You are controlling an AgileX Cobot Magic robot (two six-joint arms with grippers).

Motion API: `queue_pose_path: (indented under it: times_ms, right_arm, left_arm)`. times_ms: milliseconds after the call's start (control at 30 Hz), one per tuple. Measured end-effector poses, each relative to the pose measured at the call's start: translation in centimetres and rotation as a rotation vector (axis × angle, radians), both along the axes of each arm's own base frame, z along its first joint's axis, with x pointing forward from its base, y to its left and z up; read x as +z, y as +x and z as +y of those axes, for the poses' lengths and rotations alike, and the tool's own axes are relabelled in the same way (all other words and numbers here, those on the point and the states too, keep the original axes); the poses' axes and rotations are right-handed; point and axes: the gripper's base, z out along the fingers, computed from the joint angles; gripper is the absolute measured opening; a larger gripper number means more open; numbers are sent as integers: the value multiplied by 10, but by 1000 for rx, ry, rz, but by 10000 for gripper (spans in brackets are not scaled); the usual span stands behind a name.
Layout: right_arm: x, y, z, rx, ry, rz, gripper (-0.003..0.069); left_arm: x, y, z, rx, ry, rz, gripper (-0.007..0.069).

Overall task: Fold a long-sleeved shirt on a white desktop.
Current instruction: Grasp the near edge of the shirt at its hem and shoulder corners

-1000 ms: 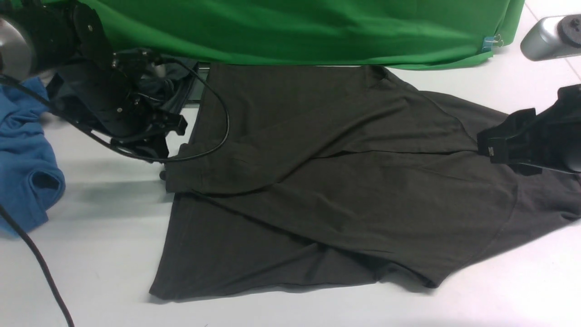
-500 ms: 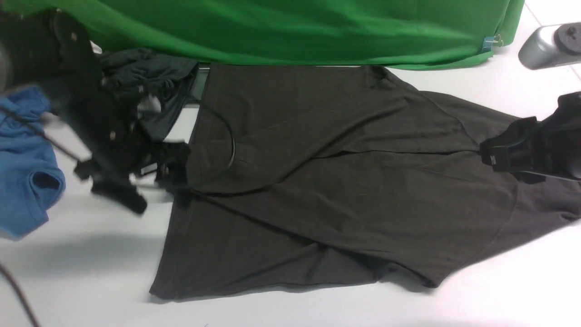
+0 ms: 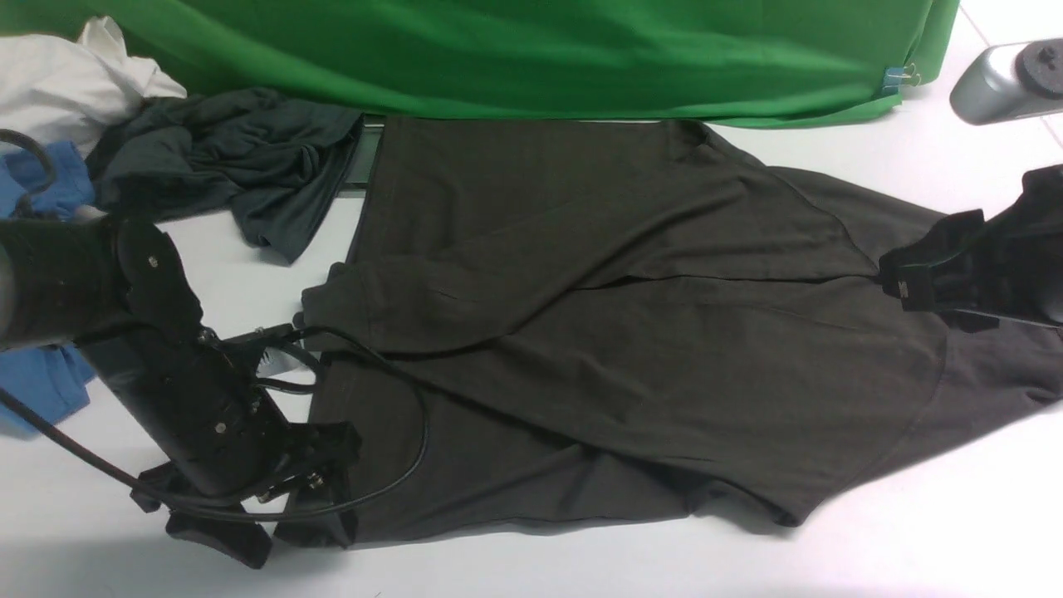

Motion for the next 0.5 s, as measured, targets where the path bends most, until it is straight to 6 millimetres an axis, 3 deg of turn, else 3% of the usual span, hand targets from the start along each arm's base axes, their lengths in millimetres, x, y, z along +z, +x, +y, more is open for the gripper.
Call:
queue_pose_path:
  times_ms: [100,233,400,500]
  right_arm:
    - [0,0,0,0,-1,2,311]
    - [-2,-2,-1,5,-17,27,311]
    - [-7,-8,-3,72,-107,88,311]
    - [-10,-9,-3,183,-189,78,311]
  left_arm:
    - [-1,1,-1,-18,-15,-12,567]
    - [-2,3,-1,-54,-21,-37,454]
    - [-5,11,5,-56,-32,-115,127]
    - [-5,12,6,-55,-43,-132,46]
